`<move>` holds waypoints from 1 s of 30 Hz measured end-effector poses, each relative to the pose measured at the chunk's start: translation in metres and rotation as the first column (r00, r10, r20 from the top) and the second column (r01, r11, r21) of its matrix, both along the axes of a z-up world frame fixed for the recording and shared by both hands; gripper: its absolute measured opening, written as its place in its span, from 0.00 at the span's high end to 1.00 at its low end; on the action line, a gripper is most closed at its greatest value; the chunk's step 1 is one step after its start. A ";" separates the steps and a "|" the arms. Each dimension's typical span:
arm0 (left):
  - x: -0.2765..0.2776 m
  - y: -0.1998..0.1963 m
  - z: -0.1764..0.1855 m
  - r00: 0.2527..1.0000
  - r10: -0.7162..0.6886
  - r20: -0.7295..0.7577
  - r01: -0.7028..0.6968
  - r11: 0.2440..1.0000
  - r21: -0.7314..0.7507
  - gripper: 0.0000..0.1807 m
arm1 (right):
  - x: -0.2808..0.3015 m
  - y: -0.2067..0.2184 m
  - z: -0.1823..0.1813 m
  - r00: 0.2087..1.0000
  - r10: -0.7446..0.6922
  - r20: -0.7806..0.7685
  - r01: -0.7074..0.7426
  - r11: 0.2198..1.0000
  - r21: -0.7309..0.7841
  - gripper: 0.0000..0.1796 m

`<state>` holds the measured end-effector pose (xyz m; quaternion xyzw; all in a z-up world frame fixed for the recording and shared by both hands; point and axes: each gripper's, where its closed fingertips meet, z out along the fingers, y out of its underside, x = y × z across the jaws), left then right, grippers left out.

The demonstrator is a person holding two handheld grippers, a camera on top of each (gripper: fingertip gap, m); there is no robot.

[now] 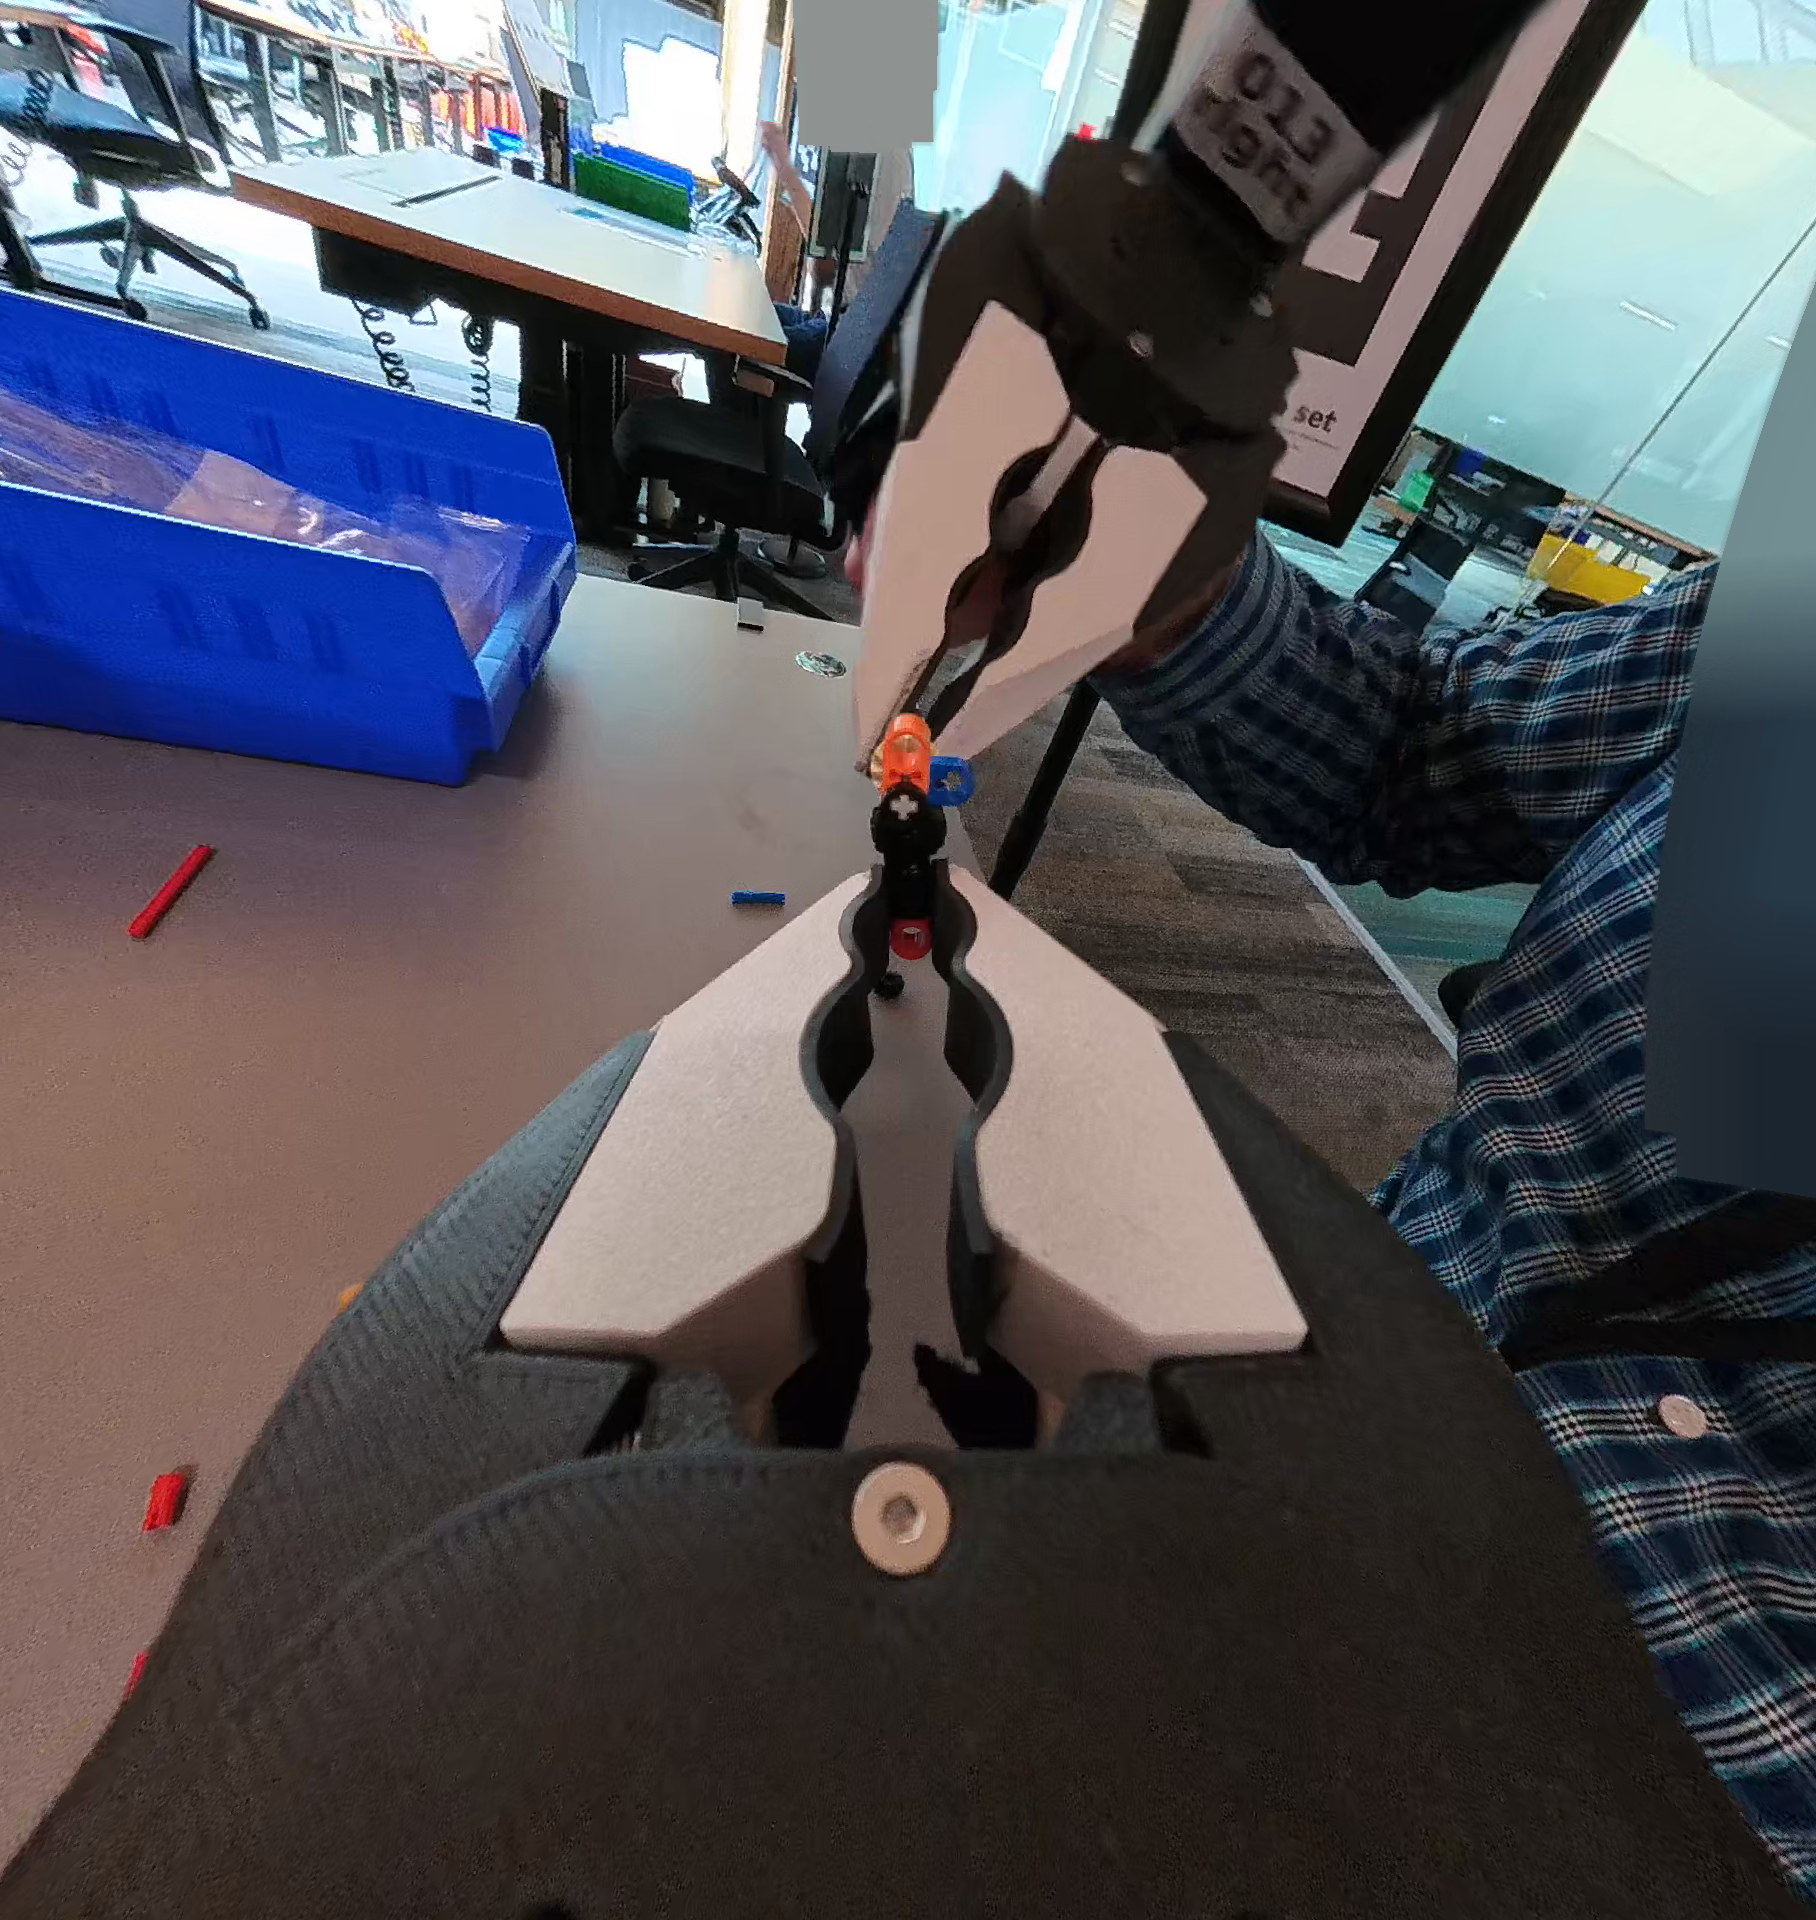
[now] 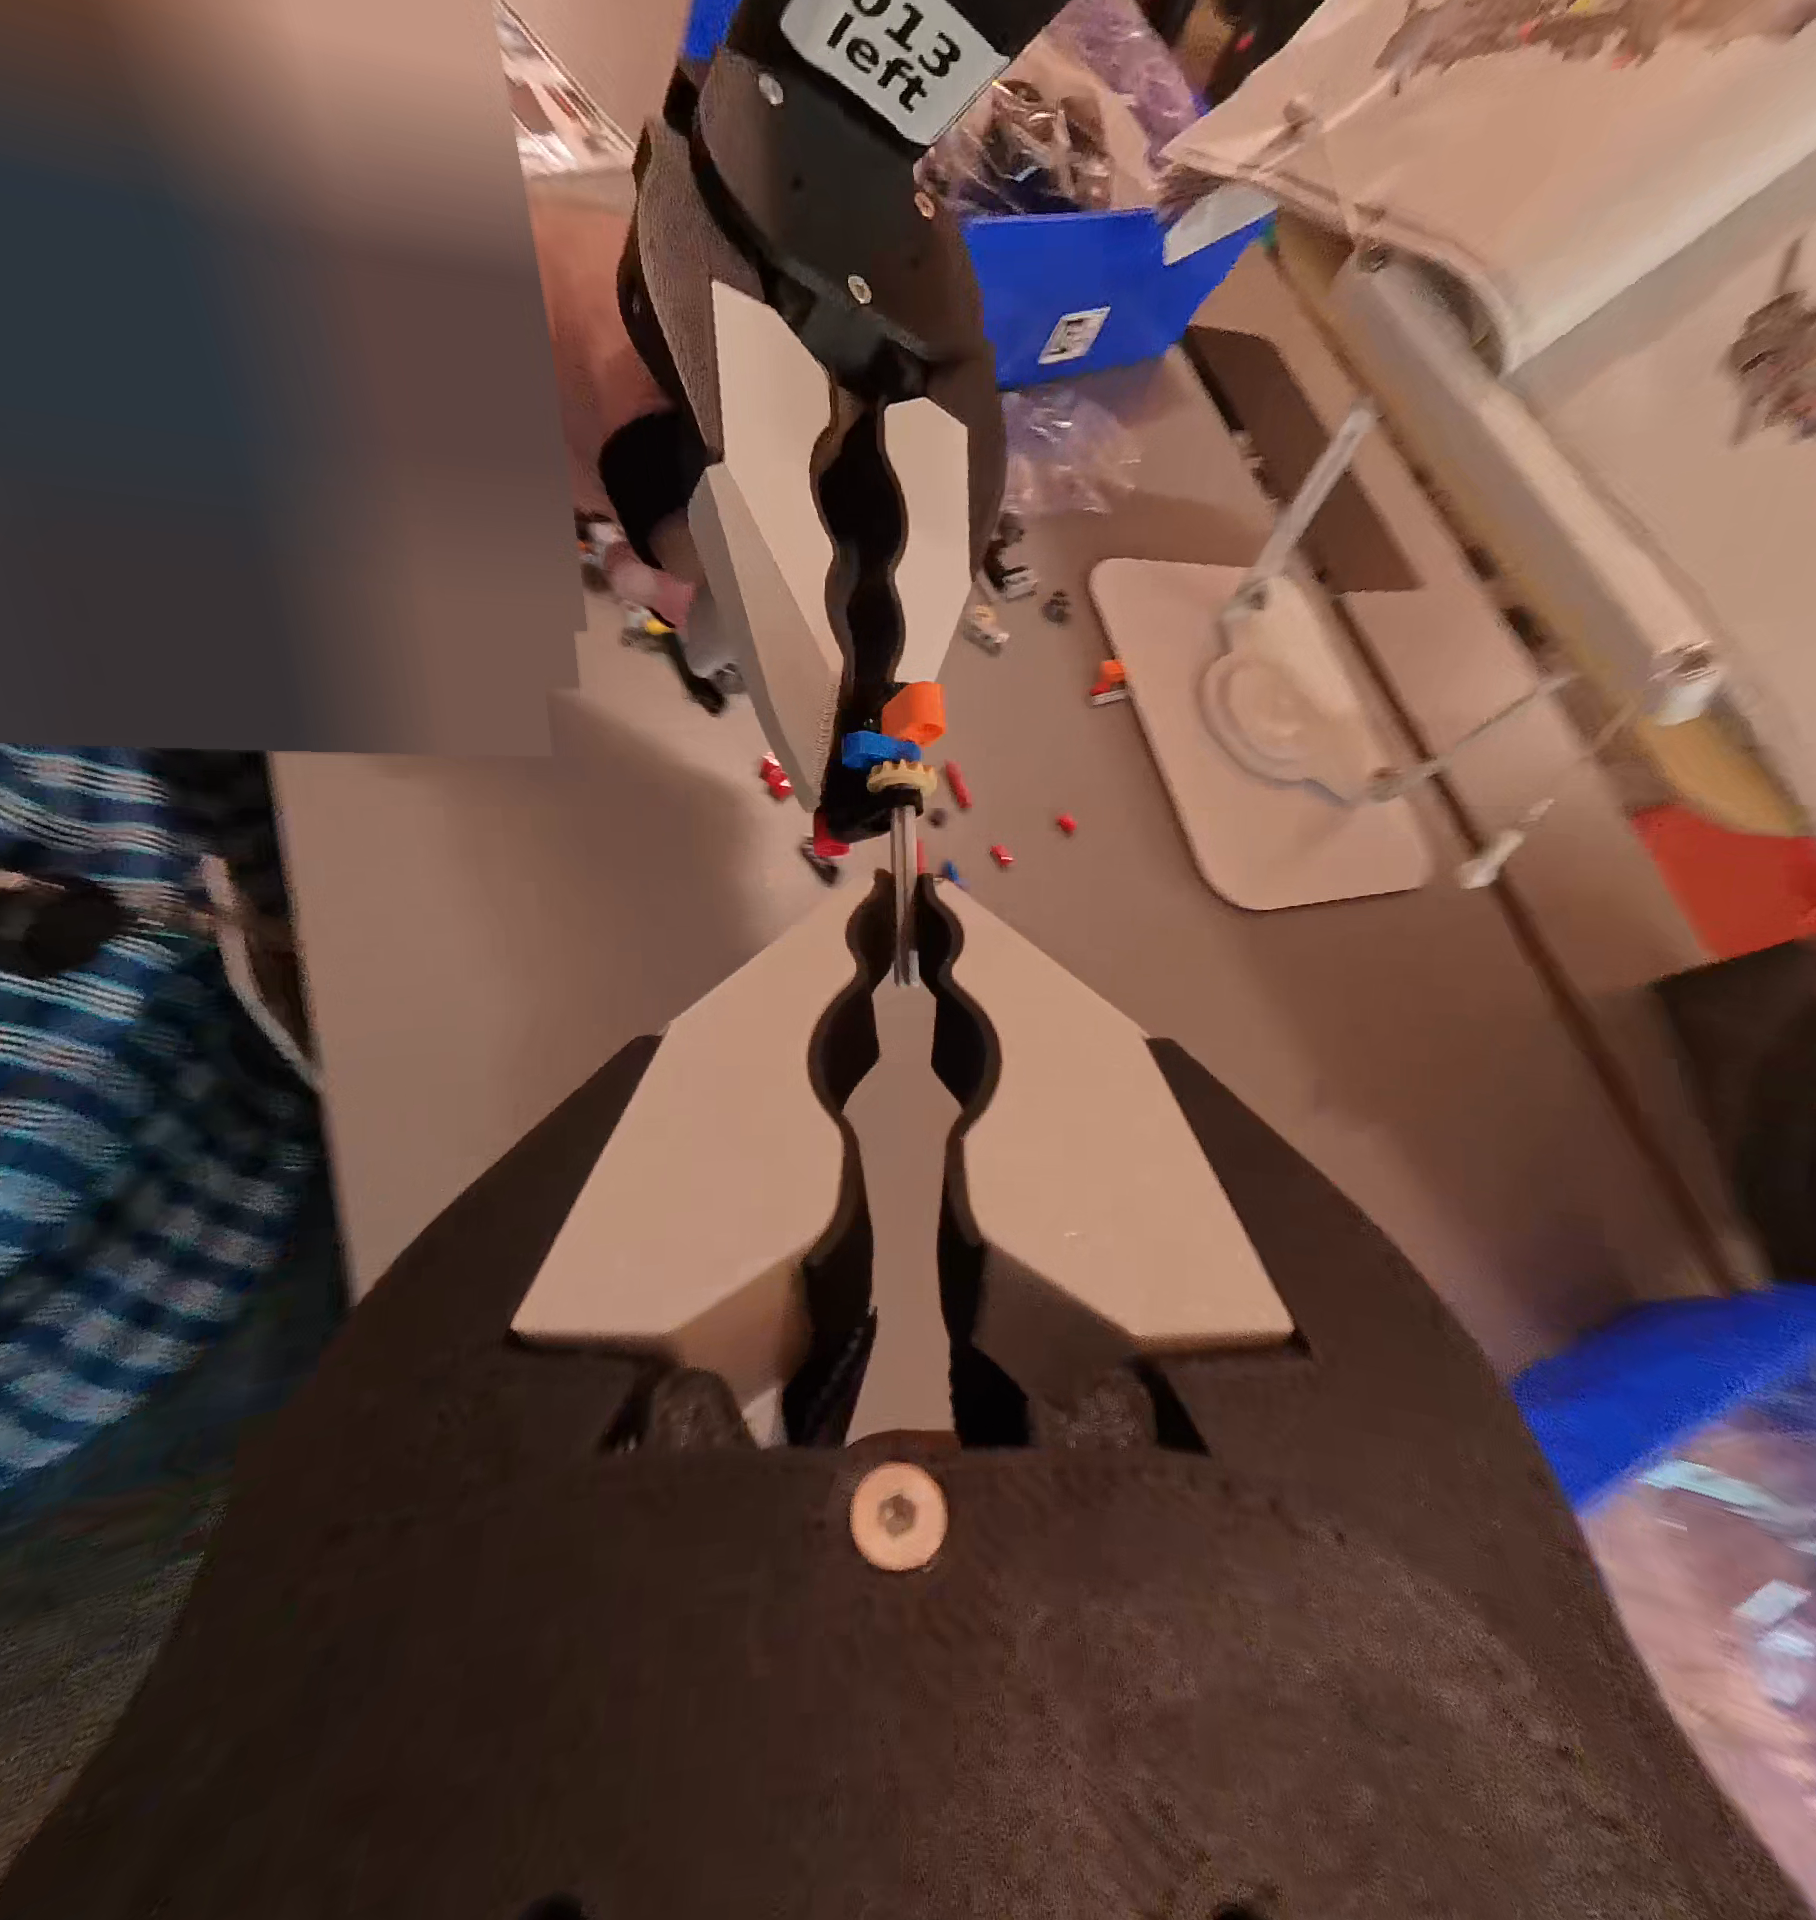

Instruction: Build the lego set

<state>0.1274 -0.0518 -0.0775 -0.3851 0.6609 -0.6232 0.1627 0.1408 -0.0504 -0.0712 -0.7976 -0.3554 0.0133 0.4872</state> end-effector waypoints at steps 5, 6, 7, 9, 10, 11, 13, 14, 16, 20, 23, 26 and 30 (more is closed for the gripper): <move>0.002 0.006 0.003 0.999 0.007 -0.031 -0.009 0.996 -0.087 0.97 | 0.005 0.009 0.005 0.960 -0.109 0.258 0.059 0.979 0.196 1.00; 0.001 0.007 0.003 0.999 0.007 -0.037 -0.010 0.995 -0.095 0.97 | 0.005 0.009 0.005 0.943 -0.126 0.307 0.055 0.972 0.229 1.00; 0.002 0.007 0.003 0.999 0.007 -0.044 -0.012 0.994 -0.106 0.97 | 0.006 0.010 0.006 0.924 -0.147 0.353 0.053 0.964 0.262 1.00; 0.002 0.007 0.003 0.998 -0.003 -0.061 -0.006 0.990 -0.144 0.97 | 0.007 0.011 0.006 0.873 -0.189 0.450 0.037 0.945 0.325 1.00; 0.002 0.007 0.002 0.998 -0.008 -0.068 -0.002 0.988 -0.156 0.97 | 0.008 0.011 0.006 0.836 -0.210 0.507 0.022 0.936 0.350 1.00; 0.002 0.007 0.002 0.998 -0.013 -0.069 0.001 0.986 -0.169 0.97 | 0.008 0.011 0.007 0.803 -0.229 0.550 0.008 0.927 0.374 1.00; 0.001 0.007 0.002 0.998 -0.014 -0.068 0.002 0.985 -0.172 0.97 | 0.009 0.012 0.008 0.767 -0.250 0.592 -0.008 0.918 0.397 1.00; 0.001 0.007 0.002 0.998 -0.012 -0.066 0.001 0.986 -0.165 0.97 | 0.009 0.012 0.008 0.765 -0.248 0.594 -0.013 0.917 0.399 1.00; 0.001 0.007 0.004 0.998 -0.014 -0.055 0.005 0.986 -0.166 0.97 | 0.007 0.012 0.010 0.807 -0.234 0.543 -0.005 0.916 0.401 1.00; 0.000 0.006 0.006 0.999 -0.014 -0.033 0.009 0.989 -0.150 0.97 | 0.006 0.011 0.012 0.866 -0.206 0.455 0.022 0.926 0.377 0.99; 0.000 0.007 0.005 1.000 -0.007 -0.026 0.004 0.993 -0.120 0.97 | 0.006 0.011 0.008 0.905 -0.188 0.383 0.063 0.947 0.314 0.99; -0.002 0.005 0.005 1.000 -0.006 0.004 0.006 0.997 -0.072 0.97 | 0.002 0.009 0.007 0.960 -0.138 0.243 0.078 0.967 0.244 0.99; -0.006 0.003 -0.001 0.999 -0.006 0.034 0.003 0.997 0.080 0.97 | -0.004 0.003 -0.002 0.998 -0.063 -0.025 0.064 0.996 0.067 1.00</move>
